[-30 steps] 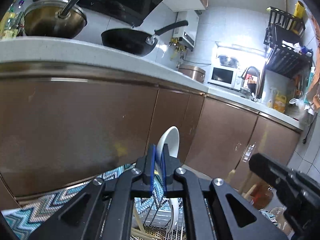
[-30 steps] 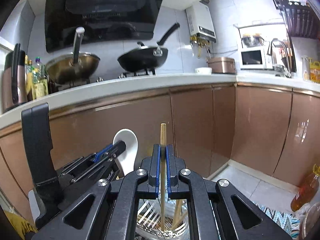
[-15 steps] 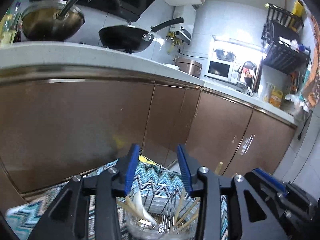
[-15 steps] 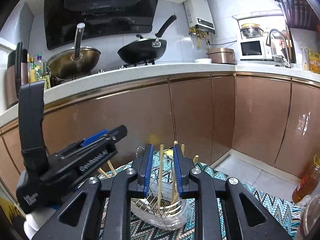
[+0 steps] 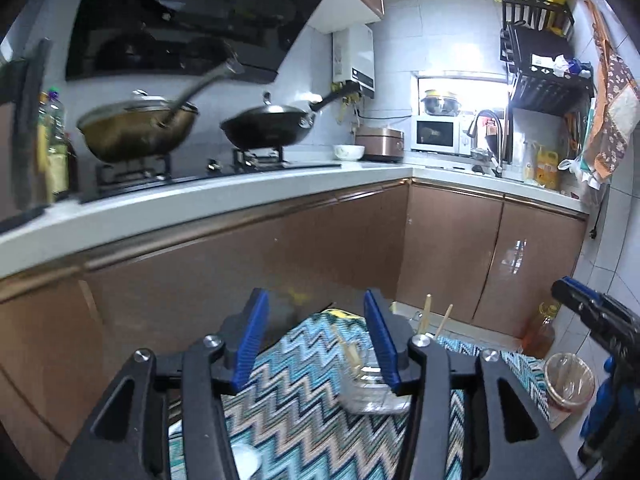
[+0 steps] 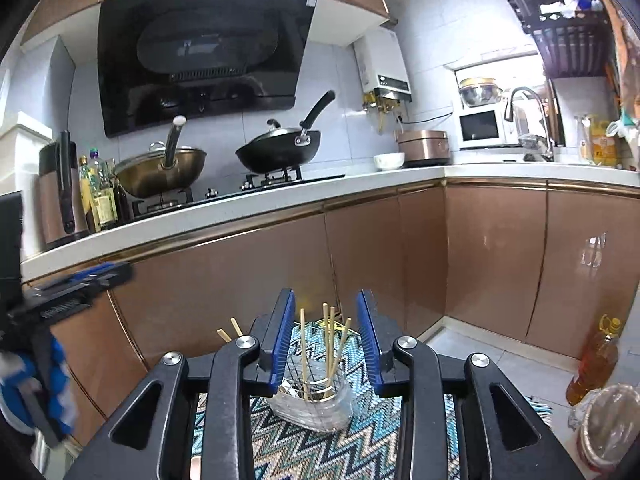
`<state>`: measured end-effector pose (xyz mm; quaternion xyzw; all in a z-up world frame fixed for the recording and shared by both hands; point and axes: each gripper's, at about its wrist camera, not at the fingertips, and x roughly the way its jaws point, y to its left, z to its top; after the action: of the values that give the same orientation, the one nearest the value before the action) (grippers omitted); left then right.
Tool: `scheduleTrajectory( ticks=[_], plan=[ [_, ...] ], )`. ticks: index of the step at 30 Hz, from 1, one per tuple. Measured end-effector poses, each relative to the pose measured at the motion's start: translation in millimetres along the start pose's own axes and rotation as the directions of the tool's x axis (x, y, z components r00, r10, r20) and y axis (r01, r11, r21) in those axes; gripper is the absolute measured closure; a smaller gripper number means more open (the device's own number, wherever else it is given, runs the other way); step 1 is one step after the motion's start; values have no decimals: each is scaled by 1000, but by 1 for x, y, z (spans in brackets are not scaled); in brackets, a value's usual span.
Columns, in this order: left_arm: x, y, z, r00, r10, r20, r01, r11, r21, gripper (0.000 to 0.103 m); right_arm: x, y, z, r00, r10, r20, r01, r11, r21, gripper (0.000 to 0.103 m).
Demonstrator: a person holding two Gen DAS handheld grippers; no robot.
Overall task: Organize utensils
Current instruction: 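Move both tools back down toward the remaining spoons on the cloth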
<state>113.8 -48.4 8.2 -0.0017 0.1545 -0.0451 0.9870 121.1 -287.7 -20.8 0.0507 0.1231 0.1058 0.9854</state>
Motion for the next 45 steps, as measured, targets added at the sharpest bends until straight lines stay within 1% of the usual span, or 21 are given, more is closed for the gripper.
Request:
scheduleTrajectory(
  ticks=[3,10,14,19,22,29,40,45],
  plan=[
    [-29,14,-2,1000,26,3,-26,1000,4,52,-15,0,2,1000,1,0,-1,1000,2,71],
    [-71,30,-11,1000,25,4,-25,999,-26,51,-47,9,2,1000,14,6,-14,1000,-15,71],
    [-86,35,-13,1000,16,13,-16,999,-31,50,-67,13,6,999,16,32,-16,1000,-13,69],
    [-99,42,-15,1000,9,13,-8,999,-34,48,-82,22,8,998,34,45,-33,999,-13,66],
    [-104,48,-19,1000,11,5,-11,999,-41,48,-84,30,4,998,54,37,-53,998,-14,64],
    [-101,57,-29,999,-2,-33,0,998,-68,48,-85,43,-6,996,90,3,-90,996,-26,64],
    [-95,49,-32,997,-52,-56,48,997,-62,48,-102,36,-10,998,66,1,-66,998,-9,64],
    [-90,47,-35,994,-82,-71,78,995,-54,48,-102,34,-13,999,52,-12,-52,999,-6,64]
  ],
)
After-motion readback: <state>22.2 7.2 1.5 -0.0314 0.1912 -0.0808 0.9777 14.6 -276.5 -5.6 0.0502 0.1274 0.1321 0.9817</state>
